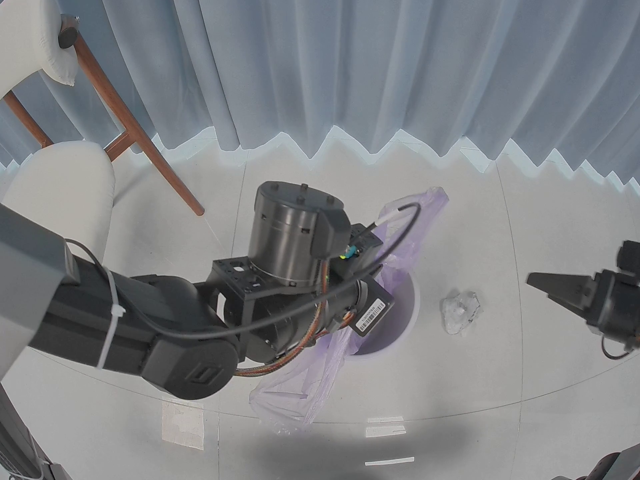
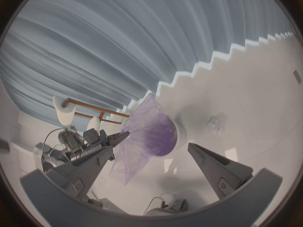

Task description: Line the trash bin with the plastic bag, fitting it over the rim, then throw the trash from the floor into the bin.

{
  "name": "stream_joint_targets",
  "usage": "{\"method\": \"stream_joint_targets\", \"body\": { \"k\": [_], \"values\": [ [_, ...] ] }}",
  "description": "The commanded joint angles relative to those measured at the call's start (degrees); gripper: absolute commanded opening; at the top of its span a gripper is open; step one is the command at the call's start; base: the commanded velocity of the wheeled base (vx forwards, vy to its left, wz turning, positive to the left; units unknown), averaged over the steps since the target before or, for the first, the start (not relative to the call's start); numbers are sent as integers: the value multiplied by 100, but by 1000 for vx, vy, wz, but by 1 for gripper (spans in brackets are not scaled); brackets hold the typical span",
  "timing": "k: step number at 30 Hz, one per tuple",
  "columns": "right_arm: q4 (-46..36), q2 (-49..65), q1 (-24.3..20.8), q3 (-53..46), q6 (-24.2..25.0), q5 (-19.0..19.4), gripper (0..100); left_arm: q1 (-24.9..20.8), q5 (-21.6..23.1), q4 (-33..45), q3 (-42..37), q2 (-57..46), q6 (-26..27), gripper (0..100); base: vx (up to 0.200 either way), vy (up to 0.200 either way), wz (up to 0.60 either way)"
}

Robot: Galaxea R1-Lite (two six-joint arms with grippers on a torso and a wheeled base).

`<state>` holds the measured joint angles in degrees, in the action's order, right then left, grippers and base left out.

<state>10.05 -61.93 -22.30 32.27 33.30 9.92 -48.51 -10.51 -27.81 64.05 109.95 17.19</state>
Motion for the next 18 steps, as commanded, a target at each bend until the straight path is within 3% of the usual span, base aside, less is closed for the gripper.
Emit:
{"method": "stream_joint_targets", "body": {
  "k": [1,8,18],
  "values": [
    [68,-2763,-732,1590,950,115,100,-265,-285,-278,-173,317,347,0,0,0,0],
    [68,-3484,-732,2240,1011,80,100,-238,-294,-419,-393,308,470,0,0,0,0],
    [59,-3765,-653,2477,1020,-377,100,-221,-294,-471,-349,361,461,0,0,0,0]
  ]
}}
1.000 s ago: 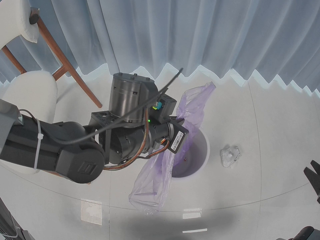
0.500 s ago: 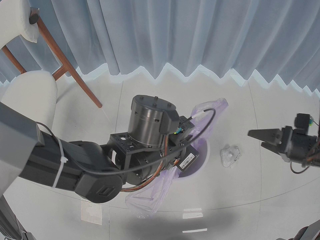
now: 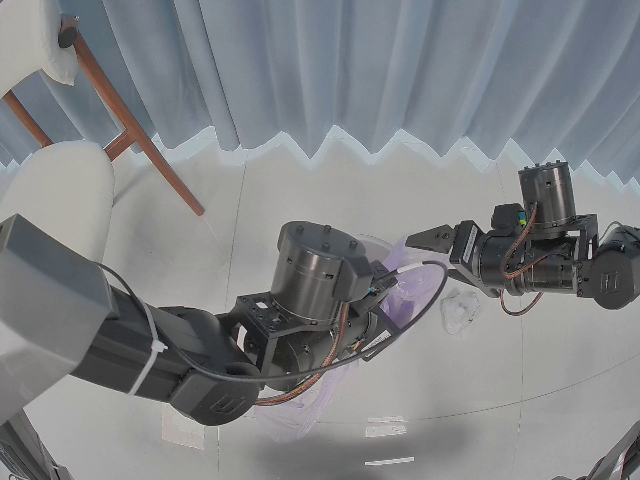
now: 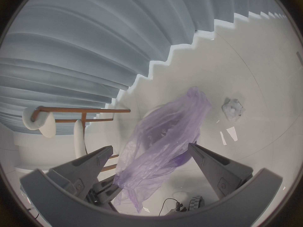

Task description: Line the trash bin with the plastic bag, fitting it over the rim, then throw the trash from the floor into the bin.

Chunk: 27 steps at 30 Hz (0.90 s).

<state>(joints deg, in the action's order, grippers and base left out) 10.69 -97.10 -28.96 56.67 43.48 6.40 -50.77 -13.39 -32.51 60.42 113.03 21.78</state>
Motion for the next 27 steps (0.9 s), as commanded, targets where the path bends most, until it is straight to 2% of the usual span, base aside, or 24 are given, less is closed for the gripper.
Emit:
{"method": "stream_joint_targets", "body": {
  "k": [1,8,16,17,23,26,27],
  "values": [
    [3,-266,22,37,11,-34,100,6,-15,-1,14,52,1,0,0,0,0],
    [47,-538,304,125,-7,-42,100,15,-85,-1,-4,52,-43,0,0,0,0],
    [56,-714,269,256,-24,-130,100,15,-85,-1,-4,70,-69,0,0,0,0],
    [47,-740,242,274,-24,-130,0,15,-85,-1,-4,79,-69,0,0,0,0],
    [3,-802,110,379,-15,-183,0,24,-85,-1,-4,79,-69,0,0,0,0],
    [47,-846,-92,177,-288,-359,0,129,-85,-1,-12,79,-69,0,0,0,0],
    [126,-881,-136,28,-631,-499,0,129,-68,-1,-21,79,-69,0,0,0,0]
  ]
}}
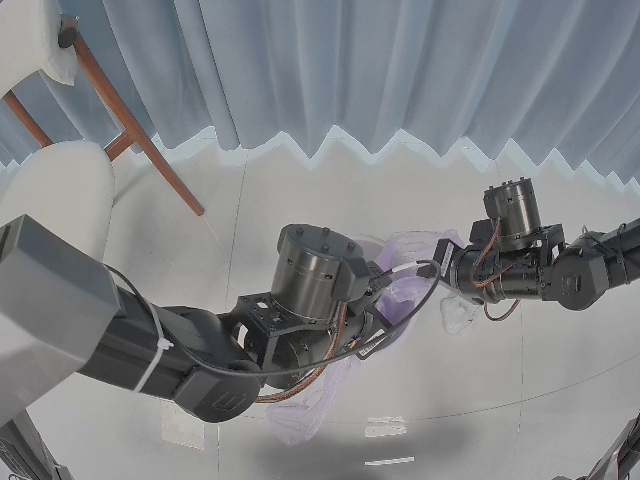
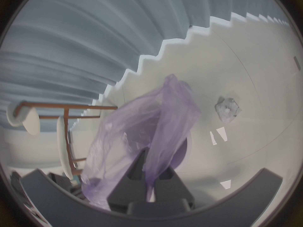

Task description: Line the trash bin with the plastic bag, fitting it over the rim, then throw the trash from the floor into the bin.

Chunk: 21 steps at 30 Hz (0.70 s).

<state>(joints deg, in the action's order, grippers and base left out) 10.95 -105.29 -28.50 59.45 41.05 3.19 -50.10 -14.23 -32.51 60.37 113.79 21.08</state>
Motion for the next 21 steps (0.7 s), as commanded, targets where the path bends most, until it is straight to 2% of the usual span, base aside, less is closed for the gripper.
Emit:
{"method": "stream_joint_targets", "body": {
  "k": [1,3,7,8,15,18,21],
  "values": [
    [188,-71,-191,-303,-571,-223,0,62,25,-1,-25,3,-7,0,0,0,0],
    [435,-71,-217,-382,-800,-223,0,71,52,-1,-51,-6,-7,0,0,0,0],
    [848,-123,-226,-373,-853,-232,0,71,78,-220,-113,-14,-7,0,0,0,0],
    [856,-123,-226,-373,-861,-232,0,71,78,-229,-113,-14,-7,100,0,0,0],
    [1313,-97,46,-602,-1512,-135,0,238,113,-212,-333,-322,-16,100,0,0,0],
    [2017,-106,152,-883,-1863,199,0,493,122,-194,-552,-647,-121,100,0,0,0],
    [2421,-141,169,-1050,-2057,278,0,625,131,-185,-816,-867,-201,100,0,0,0]
  ]
}}
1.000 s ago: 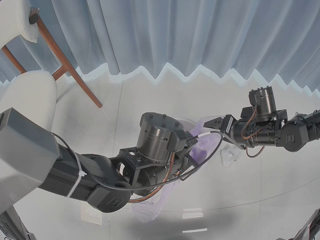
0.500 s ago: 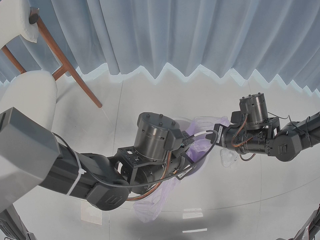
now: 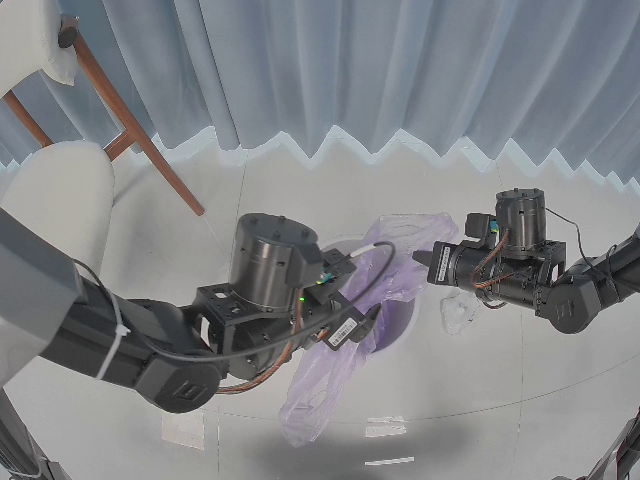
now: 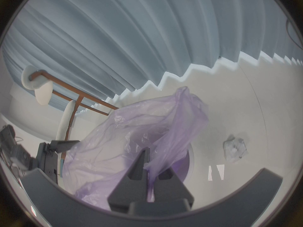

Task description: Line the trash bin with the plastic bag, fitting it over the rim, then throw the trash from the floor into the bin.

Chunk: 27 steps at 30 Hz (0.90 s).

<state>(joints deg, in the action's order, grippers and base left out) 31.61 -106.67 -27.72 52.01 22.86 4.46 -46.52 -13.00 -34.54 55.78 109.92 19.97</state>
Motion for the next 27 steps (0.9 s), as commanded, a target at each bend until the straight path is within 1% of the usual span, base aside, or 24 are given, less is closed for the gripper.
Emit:
{"method": "stream_joint_targets", "body": {
  "k": [1,2,4,10,16,23,27],
  "values": [
    [355,-3,91,-305,-238,151,0,266,8,17,-358,-481,-90,100,0,0,0],
    [478,-21,83,-331,-361,151,0,363,8,17,-586,-577,-90,100,0,0,0],
    [486,-12,83,-358,-414,160,0,407,25,17,-762,-595,-90,100,0,0,0],
    [495,6,100,-410,-422,178,0,539,254,17,-894,-806,-98,100,0,0,0],
    [504,6,109,-437,-440,266,0,591,262,17,-1281,-1025,-98,100,0,0,0],
    [504,23,109,-393,-581,275,0,758,271,61,-1263,-902,-134,100,0,0,0],
    [504,50,109,-393,-616,266,0,741,342,79,-1193,-568,-151,100,0,0,0]
  ]
}}
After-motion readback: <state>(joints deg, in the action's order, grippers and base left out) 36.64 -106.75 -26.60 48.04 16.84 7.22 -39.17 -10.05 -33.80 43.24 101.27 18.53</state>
